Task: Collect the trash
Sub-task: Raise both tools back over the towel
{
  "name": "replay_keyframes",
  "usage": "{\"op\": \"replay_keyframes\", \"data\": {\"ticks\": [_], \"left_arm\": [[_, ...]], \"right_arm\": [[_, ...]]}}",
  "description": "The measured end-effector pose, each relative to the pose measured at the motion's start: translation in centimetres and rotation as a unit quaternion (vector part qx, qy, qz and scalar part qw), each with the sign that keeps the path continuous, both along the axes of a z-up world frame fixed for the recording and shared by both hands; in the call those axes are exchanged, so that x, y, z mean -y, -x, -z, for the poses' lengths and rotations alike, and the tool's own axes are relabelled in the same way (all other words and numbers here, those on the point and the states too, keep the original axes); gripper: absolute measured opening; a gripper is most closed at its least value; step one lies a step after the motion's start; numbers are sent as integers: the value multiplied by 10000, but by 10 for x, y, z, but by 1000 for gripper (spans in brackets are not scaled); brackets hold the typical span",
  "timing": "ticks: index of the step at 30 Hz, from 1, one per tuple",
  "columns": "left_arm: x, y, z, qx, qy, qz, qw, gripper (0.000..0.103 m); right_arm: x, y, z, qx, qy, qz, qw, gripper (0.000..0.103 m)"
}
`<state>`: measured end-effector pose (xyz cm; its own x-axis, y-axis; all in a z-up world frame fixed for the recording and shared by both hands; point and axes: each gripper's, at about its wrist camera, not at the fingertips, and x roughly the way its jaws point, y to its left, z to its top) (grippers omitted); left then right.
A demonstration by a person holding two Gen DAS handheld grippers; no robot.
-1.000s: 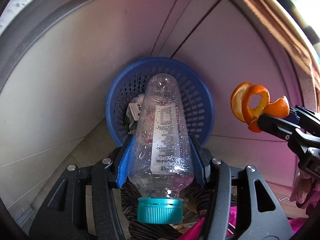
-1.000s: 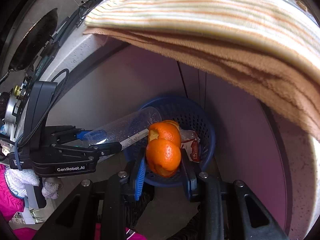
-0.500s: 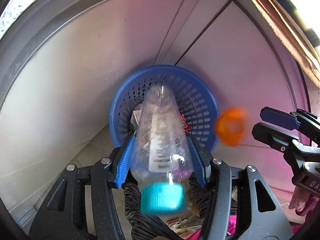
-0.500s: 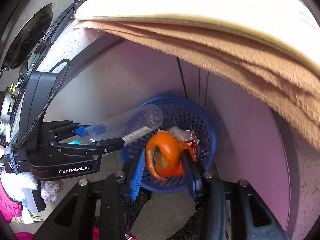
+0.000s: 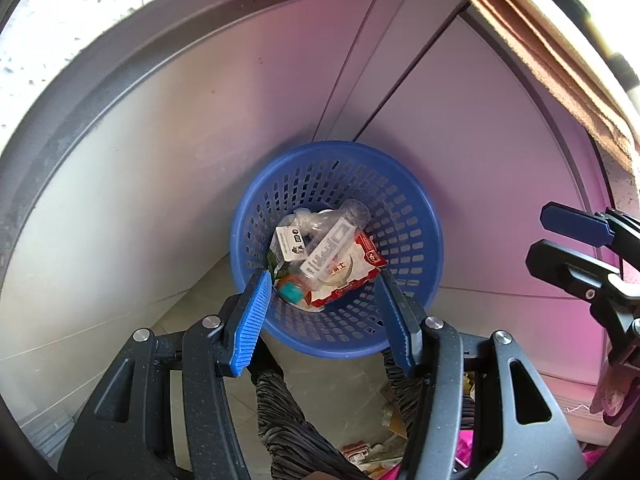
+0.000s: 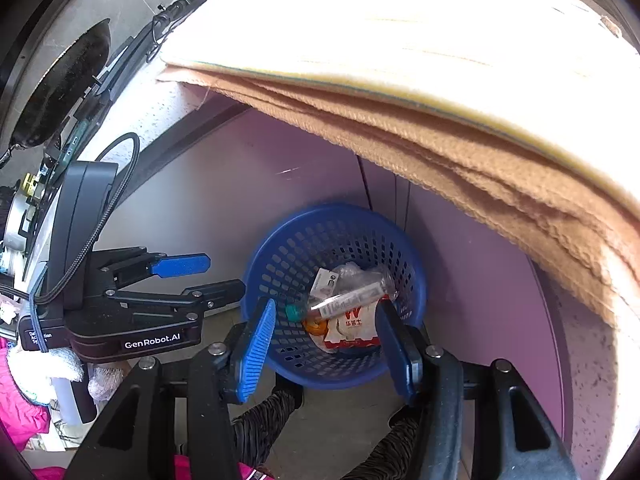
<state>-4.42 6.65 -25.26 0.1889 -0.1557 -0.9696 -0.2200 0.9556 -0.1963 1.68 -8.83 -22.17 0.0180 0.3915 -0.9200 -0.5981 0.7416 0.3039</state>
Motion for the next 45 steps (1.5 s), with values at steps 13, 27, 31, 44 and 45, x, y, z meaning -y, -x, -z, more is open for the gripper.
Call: {"op": "replay_keyframes", "data": {"ticks": [13, 27, 31, 44, 45], "left_arm": [[11, 1, -27, 280, -371, 154, 9988, 55], [22, -3, -104, 1011, -794, 276, 9913, 55], [27, -9, -127, 1251, -879, 308, 9878, 55], [51, -51, -187, 1969, -1022, 462, 9740, 55], [54, -55, -190, 2009, -1027, 480, 9730, 56]], "right_arm": [[17, 5, -28, 159, -257, 143, 9994, 60], [57, -3, -96, 756, -718, 321, 9940, 80], [67, -8, -116, 1075, -833, 414, 9898, 87], [101, -37, -164, 1670, -1264, 982, 9729, 101], [104, -40, -166, 1708, -1254, 1017, 9720, 102]]}}
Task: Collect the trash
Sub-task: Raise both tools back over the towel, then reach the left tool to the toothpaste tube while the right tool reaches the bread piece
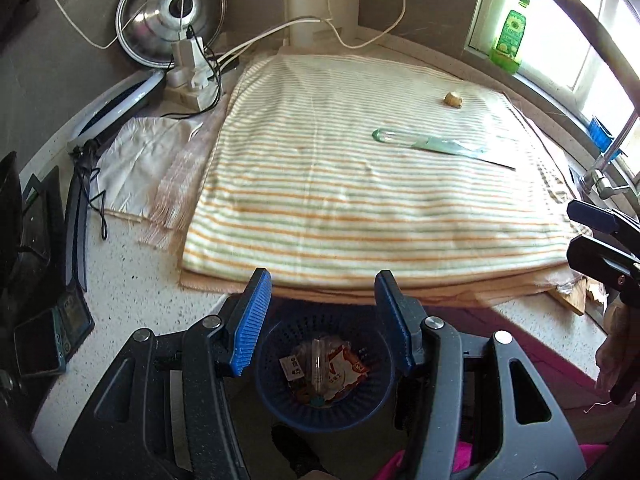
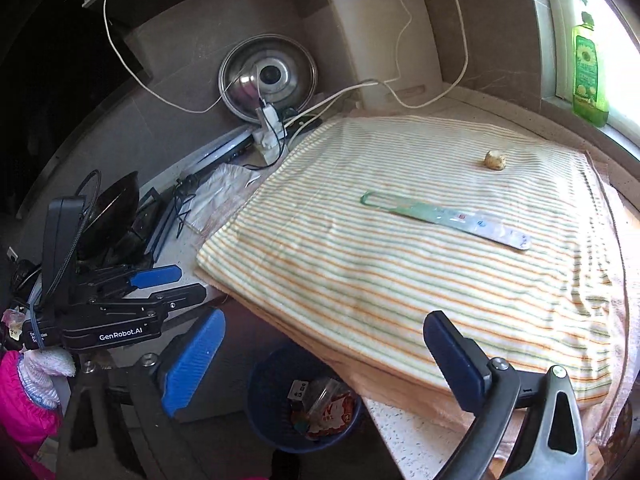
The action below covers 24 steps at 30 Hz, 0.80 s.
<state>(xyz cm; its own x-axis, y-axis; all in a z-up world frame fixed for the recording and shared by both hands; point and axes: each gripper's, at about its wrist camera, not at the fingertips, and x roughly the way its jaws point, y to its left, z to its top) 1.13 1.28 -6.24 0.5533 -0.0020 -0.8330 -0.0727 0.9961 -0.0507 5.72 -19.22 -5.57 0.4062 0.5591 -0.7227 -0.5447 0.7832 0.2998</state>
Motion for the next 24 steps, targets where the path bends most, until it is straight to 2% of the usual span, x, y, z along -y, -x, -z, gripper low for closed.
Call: {"op": "replay_keyframes", "data": {"ticks": [4, 7, 18, 24], "left_arm": [[14, -15, -9, 106, -20, 98, 9999, 56], [24, -26, -11, 157, -4, 168, 9997, 62], [63, -60, -14, 208, -2, 317, 9993, 62], [79, -77, -10, 131, 226, 252, 9993, 62]], "right_arm": [[15, -12, -6, 81, -57, 104, 9999, 103], [26, -23, -8, 55, -131, 191, 9997, 103], [72, -61, -16, 338, -90, 500, 9981, 103], [96, -86, -19, 478, 69, 618, 9969, 103]]}}
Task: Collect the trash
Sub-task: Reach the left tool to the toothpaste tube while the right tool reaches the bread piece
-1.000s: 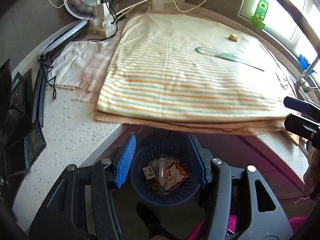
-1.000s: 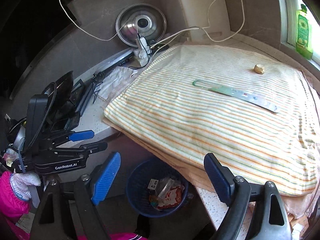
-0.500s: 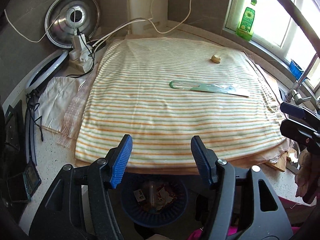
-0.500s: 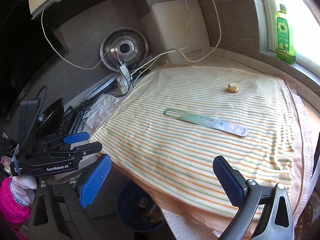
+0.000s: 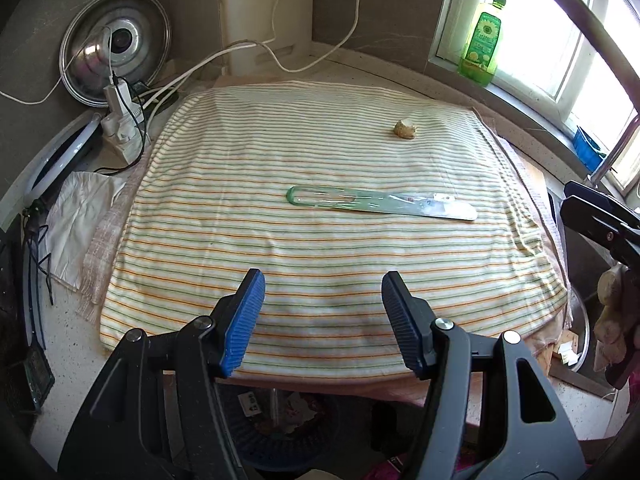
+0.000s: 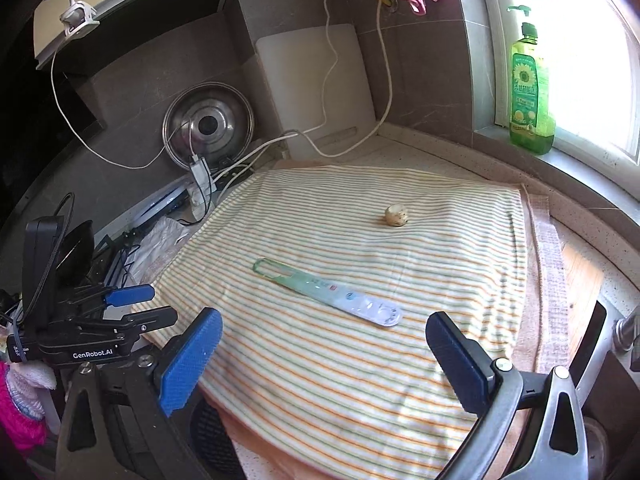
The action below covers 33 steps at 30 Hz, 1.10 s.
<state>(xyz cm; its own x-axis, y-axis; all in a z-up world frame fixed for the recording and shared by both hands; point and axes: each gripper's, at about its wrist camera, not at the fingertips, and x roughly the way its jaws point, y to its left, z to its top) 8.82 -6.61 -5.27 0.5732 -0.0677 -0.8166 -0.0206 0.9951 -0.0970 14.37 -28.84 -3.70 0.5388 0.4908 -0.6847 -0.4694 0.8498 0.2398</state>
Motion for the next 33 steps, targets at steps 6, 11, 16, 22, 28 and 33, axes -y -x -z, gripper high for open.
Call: {"op": "replay_keyframes", "data": {"ticks": [6, 11, 16, 22, 28, 33], "left_arm": [[15, -20, 14, -261, 327, -27, 9991, 62], [21, -38, 28, -532, 728, -154, 9958, 62], [13, -64, 47, -874, 1255, -439, 9873, 62], [9, -97, 63, -1119, 1525, -619, 9800, 62], [11, -125, 75, -1323, 1866, -773, 9704, 62], [11, -145, 79, -1386, 1885, -896, 9681, 62]], "right_arm": [[21, -40, 4, -272, 183, 10, 9995, 102], [41, -76, 12, -599, 14, 122, 9981, 100], [48, -105, 24, -892, -59, 101, 9959, 91], [41, -130, 35, -983, 57, -43, 9951, 87], [29, -156, 41, -1063, 115, -107, 9942, 82], [24, -174, 44, -1054, 154, -144, 9942, 82]]}}
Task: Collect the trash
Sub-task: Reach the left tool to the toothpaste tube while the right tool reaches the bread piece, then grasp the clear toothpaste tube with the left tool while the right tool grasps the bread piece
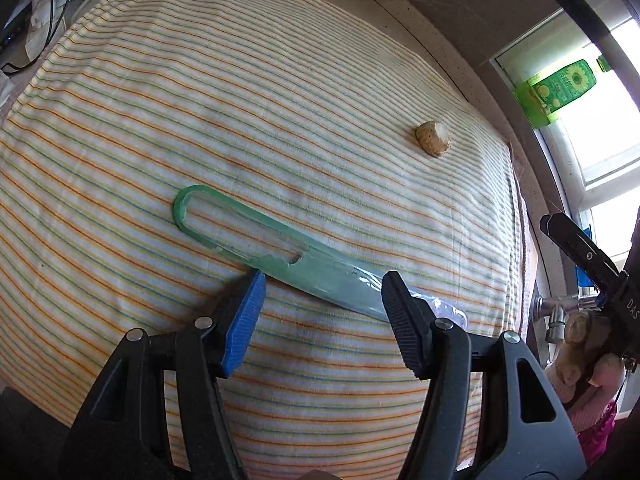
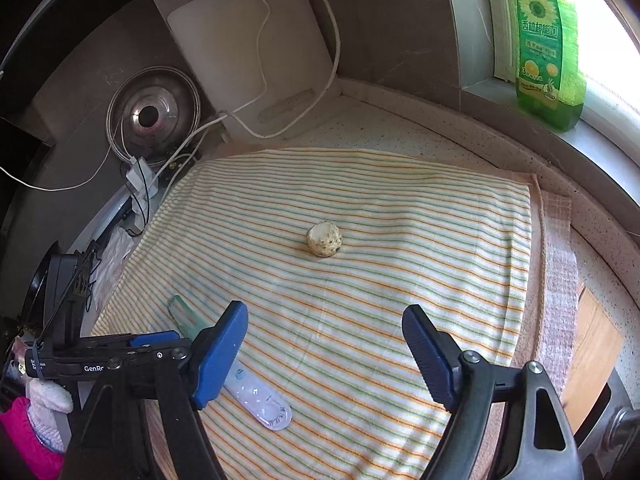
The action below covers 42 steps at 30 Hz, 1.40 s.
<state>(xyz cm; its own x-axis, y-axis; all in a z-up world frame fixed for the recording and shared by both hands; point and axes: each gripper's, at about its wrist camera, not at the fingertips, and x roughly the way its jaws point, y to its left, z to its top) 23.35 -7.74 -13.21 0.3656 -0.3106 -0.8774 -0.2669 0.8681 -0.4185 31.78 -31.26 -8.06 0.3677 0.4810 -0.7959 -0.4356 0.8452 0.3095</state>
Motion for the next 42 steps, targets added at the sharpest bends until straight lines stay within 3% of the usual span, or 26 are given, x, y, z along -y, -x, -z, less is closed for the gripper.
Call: {"op": "replay_keyframes", "data": {"ticks": [10, 14, 18, 22, 25, 28, 34, 40, 42], "left_arm": [[-8, -30, 6, -350, -163, -393, 9985, 62], [-5, -47, 9, -573, -325, -643, 9958, 73], [5, -65, 9, -608, -826, -847, 9911, 74], [30, -79, 11, -434, -1627, -354, 9851, 73], [43, -83, 10, -202, -1905, -84, 9814, 65], [49, -86, 7, 41, -1903, 269, 9814, 49], [41, -92, 5, 288, -1615, 620, 9845, 31], [36, -83, 6, 105, -1241, 595, 9904, 32], [36, -78, 4, 97, -1174, 510, 9917, 41]], "right_arm": [[4, -27, 11, -107, -30, 47, 9999, 82], [3, -36, 20, -229, -118, 112, 9996, 82], [-5, -39, 24, -201, -33, 56, 9998, 81], [-8, -42, 22, -123, 48, 21, 9999, 80], [-8, -48, 23, -105, 87, 35, 9999, 80], [-8, -57, 26, -150, 64, 62, 9998, 80], [-21, -73, 37, -235, 77, -153, 9996, 79], [-47, -81, 54, -287, 247, -530, 9979, 74], [-55, -84, 61, -338, 305, -625, 9970, 70]]}}
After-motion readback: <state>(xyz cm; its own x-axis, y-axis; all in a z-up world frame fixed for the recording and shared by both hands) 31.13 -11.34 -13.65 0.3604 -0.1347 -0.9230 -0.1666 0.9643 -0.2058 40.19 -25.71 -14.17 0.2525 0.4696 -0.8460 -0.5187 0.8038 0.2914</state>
